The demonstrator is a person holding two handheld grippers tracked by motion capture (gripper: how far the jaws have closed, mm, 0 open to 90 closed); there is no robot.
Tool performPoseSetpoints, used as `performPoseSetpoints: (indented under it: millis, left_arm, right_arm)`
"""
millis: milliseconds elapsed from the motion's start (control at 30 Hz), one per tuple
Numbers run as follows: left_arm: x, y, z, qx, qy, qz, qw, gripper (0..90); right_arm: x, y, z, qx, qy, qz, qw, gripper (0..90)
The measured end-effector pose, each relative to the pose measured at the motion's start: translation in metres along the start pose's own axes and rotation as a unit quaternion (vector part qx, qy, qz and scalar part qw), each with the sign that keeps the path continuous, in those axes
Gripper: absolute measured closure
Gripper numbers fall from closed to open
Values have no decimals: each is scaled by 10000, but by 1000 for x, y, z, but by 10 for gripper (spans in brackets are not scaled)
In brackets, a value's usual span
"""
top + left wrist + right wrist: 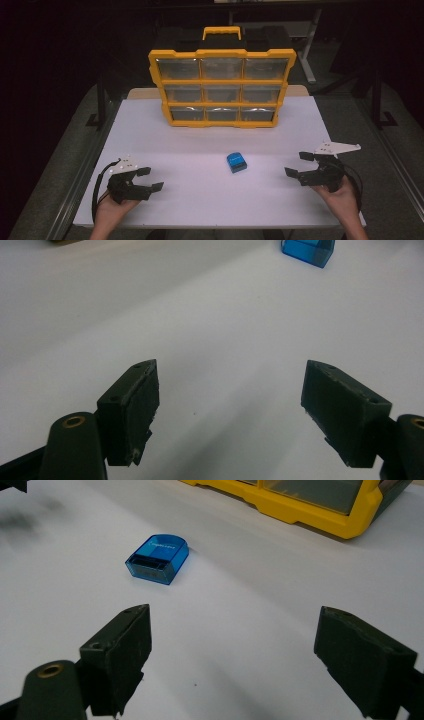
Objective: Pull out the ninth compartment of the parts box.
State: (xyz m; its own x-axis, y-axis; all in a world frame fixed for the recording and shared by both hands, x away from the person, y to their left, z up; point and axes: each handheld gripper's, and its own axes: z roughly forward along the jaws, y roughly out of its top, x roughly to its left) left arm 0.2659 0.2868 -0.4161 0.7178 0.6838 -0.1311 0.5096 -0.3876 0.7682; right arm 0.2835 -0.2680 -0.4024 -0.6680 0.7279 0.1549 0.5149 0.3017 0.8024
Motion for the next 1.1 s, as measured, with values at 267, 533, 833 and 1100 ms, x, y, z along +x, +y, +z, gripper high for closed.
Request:
performPoseSetpoints:
  millis: [267,533,833,1100]
  left_arm:
    - [-4,4,6,24,-224,85,9997,234]
    - [-8,7,11,61,-332,129,9993,245]
    - [-8,22,18,63,-848,93,9963,255]
    - [-13,37,22,-36,-1216,156,9925,280]
  right_arm:
    - [1,0,0,-34,-11,-20,10000,144]
    - [0,0,1,-3,-1,-38,10000,144]
    - [-2,0,-3,-70,-50,9,10000,144]
    - [-3,2,-3,-76,-59,-21,10000,144]
